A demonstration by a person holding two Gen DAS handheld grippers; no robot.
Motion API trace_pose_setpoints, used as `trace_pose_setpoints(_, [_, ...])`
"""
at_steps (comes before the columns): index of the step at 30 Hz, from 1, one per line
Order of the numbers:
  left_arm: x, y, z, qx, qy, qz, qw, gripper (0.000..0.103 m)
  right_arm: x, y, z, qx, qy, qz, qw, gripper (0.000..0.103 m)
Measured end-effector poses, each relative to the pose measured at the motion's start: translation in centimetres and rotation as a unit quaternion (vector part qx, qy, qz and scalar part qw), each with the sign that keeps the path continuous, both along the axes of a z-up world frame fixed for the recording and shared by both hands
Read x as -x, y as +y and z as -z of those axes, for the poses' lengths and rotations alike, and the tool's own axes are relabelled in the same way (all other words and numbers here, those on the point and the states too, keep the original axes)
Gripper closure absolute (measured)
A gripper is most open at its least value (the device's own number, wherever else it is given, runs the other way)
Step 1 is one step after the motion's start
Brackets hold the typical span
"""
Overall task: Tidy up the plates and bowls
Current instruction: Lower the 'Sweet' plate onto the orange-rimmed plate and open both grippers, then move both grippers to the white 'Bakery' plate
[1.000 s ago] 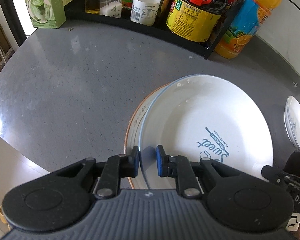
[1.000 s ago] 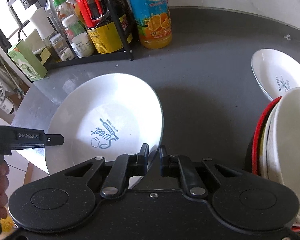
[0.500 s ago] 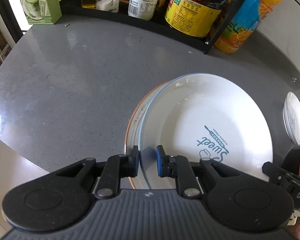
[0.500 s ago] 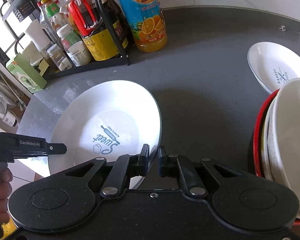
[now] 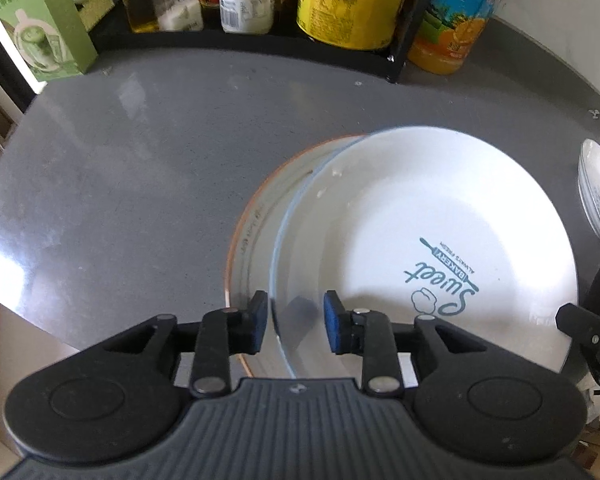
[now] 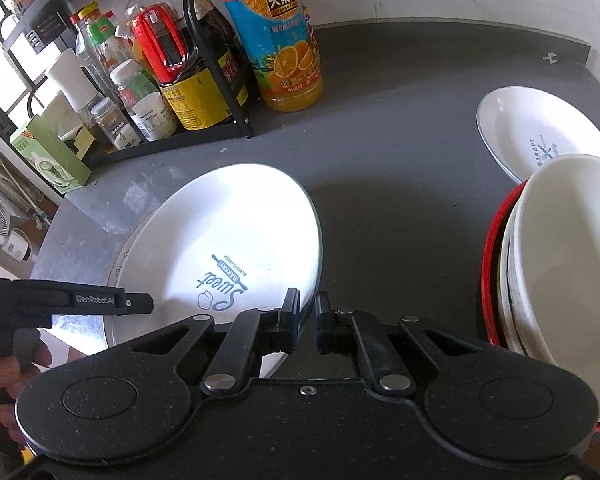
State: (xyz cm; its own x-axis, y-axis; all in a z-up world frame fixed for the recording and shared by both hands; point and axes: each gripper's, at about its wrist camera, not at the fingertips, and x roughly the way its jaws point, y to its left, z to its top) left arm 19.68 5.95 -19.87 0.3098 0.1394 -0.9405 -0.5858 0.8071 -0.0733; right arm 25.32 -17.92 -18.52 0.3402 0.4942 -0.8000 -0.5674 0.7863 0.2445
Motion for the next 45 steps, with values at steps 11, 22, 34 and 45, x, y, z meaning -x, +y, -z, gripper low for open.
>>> trace_pose_setpoints(11, [1.0,2.4,-2.2,-0.037,-0.015,-0.025,0.9989,0.05,-0.4,0.9,0.8,0.006,-0.001,-0.003,1.0,0.096])
trace_pose_setpoints(22, [2.0,3.5,-1.2,-0.034,0.003,-0.046,0.9983,0.05,-0.2,2.1,2.2,0.015,0.009,-0.007,1.0,0.095])
trace_pose_setpoints(34, [-0.8,0.9,-4.8,-0.044,-0.043,-0.035,0.9975,0.031,-0.5,-1.2,-1.9,-0.048,0.001,0.014,0.999,0.067])
trace_pose_setpoints(45, [-4.1,-5.9,-9.0,-0.05,-0.093,0.014,0.9943,0.021,-0.8,-8.9,-6.7,-0.115,-0.048,0.074,0.989,0.032])
